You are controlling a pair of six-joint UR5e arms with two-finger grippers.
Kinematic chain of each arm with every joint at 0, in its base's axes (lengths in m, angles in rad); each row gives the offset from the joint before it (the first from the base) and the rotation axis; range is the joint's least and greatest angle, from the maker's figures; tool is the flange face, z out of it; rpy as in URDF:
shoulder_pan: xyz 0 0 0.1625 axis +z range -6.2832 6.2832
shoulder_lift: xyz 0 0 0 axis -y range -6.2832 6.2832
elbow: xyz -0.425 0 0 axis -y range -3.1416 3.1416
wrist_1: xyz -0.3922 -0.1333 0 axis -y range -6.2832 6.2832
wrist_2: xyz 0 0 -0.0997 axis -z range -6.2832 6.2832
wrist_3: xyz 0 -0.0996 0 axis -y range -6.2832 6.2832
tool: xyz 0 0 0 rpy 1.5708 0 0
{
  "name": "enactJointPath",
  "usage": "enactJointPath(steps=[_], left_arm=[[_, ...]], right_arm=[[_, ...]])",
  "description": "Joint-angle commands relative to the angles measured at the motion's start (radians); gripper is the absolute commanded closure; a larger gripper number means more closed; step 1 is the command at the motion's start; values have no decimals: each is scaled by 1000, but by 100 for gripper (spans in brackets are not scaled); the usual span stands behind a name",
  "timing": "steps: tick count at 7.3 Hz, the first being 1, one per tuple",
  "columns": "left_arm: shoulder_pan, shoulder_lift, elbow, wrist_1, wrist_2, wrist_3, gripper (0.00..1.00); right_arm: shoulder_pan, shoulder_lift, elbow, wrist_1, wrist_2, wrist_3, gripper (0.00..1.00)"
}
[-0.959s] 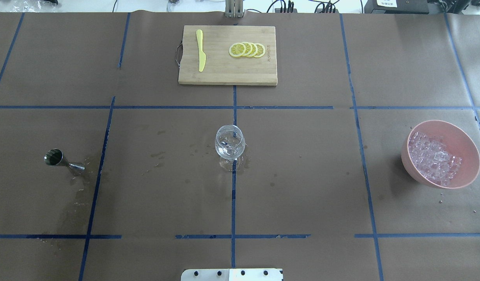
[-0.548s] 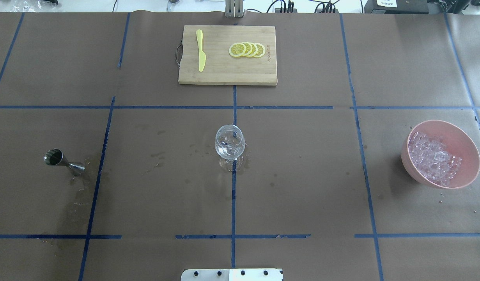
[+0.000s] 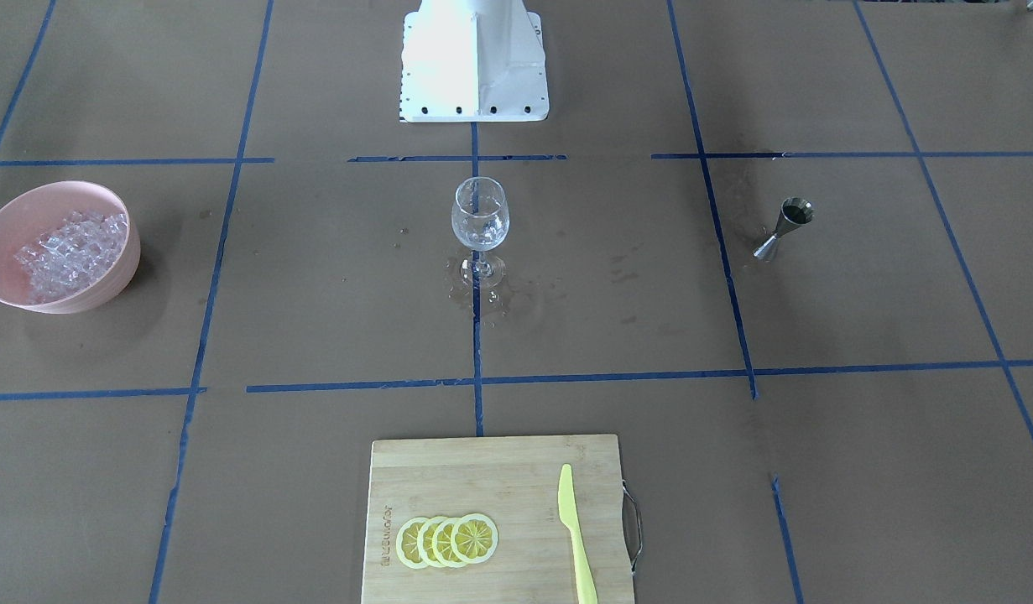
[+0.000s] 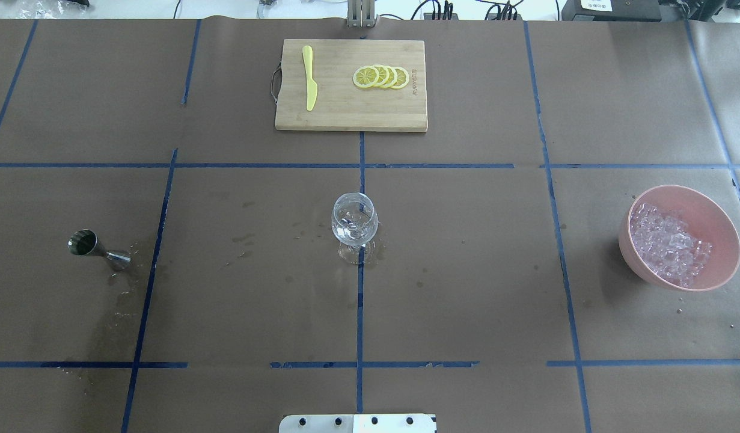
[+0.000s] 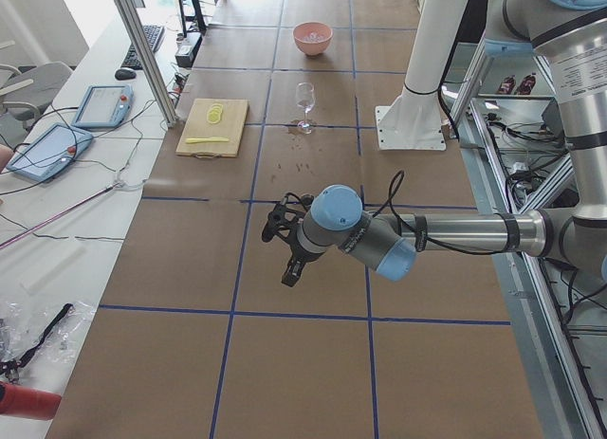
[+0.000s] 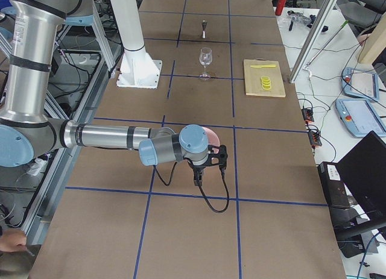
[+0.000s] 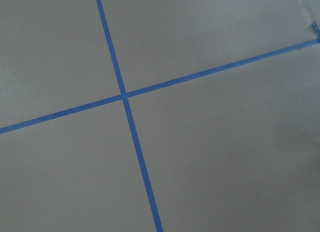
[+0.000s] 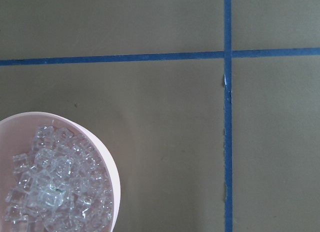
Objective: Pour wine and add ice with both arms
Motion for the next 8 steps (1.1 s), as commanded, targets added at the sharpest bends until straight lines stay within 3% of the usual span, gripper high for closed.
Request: enactJointPath(steps=[1,2,3,6,8], left_arm=[[148,-3,-10,-189,34,-267,0],[201,6,-13,-273,114,-290,0],[238,4,-21,-281,130,-353,0],[524,38,-131,-335,398,-644,1],[645,47,-166,-338,410,-807,1]], right_arm=[[-9,-1,0,10,50,-2,0],[-9,-1,1,13,50,0,0],[-9,-1,1,13,50,0,0],[-9,4,3,12,50,1,0],[-9,5,3,12,51,1,0]])
